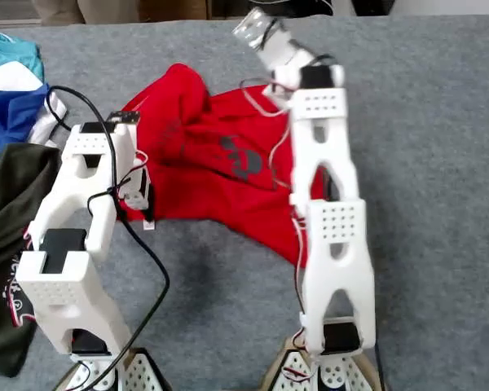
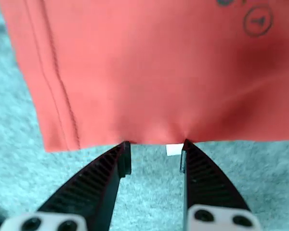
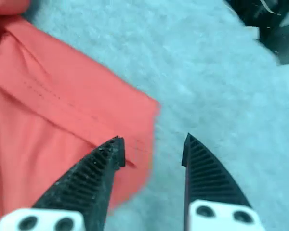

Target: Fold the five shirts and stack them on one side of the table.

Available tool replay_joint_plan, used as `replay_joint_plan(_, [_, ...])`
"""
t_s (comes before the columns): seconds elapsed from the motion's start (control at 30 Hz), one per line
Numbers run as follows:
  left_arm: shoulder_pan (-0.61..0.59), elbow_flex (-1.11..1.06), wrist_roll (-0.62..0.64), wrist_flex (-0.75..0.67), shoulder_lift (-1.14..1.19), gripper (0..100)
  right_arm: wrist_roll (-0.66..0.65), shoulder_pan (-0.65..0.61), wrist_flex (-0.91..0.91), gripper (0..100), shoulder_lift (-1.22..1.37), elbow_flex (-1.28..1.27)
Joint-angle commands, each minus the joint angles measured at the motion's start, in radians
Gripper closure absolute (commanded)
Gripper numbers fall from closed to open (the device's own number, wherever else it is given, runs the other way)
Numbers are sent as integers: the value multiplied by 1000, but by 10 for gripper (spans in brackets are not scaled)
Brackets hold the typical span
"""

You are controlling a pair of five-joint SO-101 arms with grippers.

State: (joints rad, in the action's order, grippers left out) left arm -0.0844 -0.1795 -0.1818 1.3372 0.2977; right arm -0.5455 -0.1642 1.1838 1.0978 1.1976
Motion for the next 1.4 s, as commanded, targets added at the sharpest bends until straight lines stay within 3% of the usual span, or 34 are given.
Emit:
replay_joint_plan(0.0, [8, -18, 5, 11, -12, 822, 74, -13, -64, 785, 38, 53])
replay_joint_plan(0.4, [12, -98, -2, 66, -12, 822, 135, -5, -63, 785, 130, 107])
replay_joint_plan(0.57, [15, -95, -2, 161, -21, 822, 272, 13, -61, 785, 116, 143])
replay_joint_plan(0.8, [106, -103, -3, 255, -21, 981, 368, 25, 91, 785, 102, 291])
replay_joint_plan(0.87, [143, -97, -3, 285, -21, 979, 367, 19, 126, 785, 101, 352])
replay_joint_plan(1.03, [163, -11, 6, 316, -77, 981, 365, 8, 107, 785, 107, 432])
replay_joint_plan(1.2, [161, 146, 14, 315, -188, 980, 367, -13, 43, 785, 119, 332])
replay_joint_plan(1.37, [161, 284, 114, 315, -213, 979, 368, -35, 43, 787, 125, 242])
